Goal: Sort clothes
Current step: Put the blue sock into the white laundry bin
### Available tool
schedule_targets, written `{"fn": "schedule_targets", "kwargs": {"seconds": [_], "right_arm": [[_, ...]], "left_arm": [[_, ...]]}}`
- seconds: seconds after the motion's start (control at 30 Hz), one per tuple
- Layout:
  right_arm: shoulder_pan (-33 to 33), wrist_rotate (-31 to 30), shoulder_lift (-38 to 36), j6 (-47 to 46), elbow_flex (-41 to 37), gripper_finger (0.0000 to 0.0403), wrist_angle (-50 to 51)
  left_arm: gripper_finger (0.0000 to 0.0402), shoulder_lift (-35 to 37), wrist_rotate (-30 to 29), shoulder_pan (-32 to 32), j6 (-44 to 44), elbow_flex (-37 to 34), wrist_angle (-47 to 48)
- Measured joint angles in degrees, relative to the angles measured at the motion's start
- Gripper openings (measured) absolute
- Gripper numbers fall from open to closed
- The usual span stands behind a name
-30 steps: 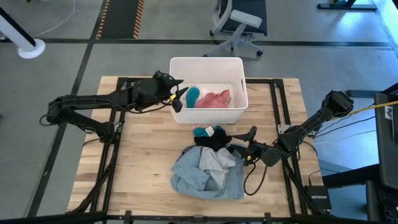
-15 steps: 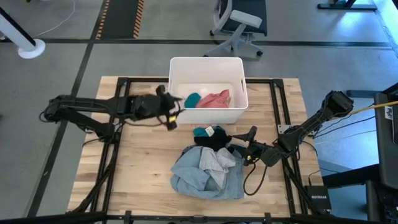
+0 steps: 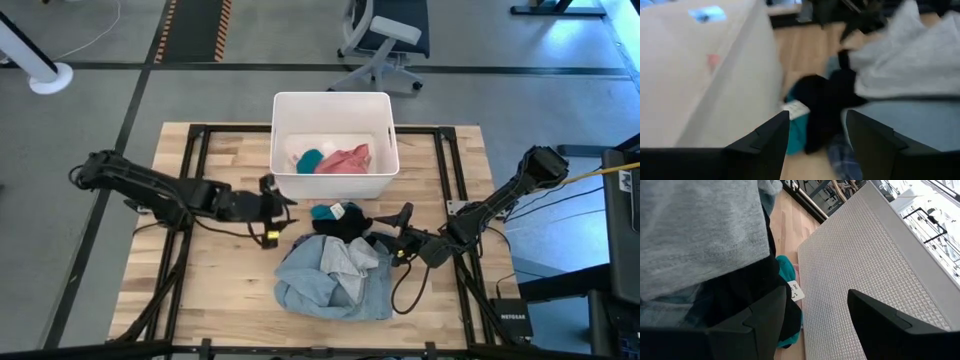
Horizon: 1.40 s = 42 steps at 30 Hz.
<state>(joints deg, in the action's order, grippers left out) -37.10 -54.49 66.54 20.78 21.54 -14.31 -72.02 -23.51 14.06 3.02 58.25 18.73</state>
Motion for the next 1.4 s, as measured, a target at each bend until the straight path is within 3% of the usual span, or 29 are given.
{"fn": "schedule_targets", "kwargs": {"seconds": [0.4, 0.8, 1.03, 1.27, 1.4], "right_arm": [[0.0, -0.5, 0.0, -1.0, 0.0, 0.0232, 0.0], [0.0, -0.4, 0.0, -1.5, 0.0, 0.0232, 0.9], [0.0, -0.4, 0.0, -1.5, 0.0, 0.0232, 0.9], [0.0, -0.4, 0.0, -1.5, 0.0, 0.0232, 0.9], [0.0, -0.5, 0.0, -1.5, 0.0, 0.0232, 0.8]], "left_arm": [[0.0194, -15.8, 17.8, 2.7, 7.1, -0.6, -5.0], [0.0194, -24.2, 18.9, 8.7, 27.6, -0.5, 21.9], [0.0194, -22.9, 18.9, 13.3, 37.0, -0.6, 33.2], [0.0194, -16.5, 18.7, 15.6, 45.5, -0.7, 42.9], [0.0194, -10.8, 13.4, 16.2, 48.3, 0.8, 42.7]]}}
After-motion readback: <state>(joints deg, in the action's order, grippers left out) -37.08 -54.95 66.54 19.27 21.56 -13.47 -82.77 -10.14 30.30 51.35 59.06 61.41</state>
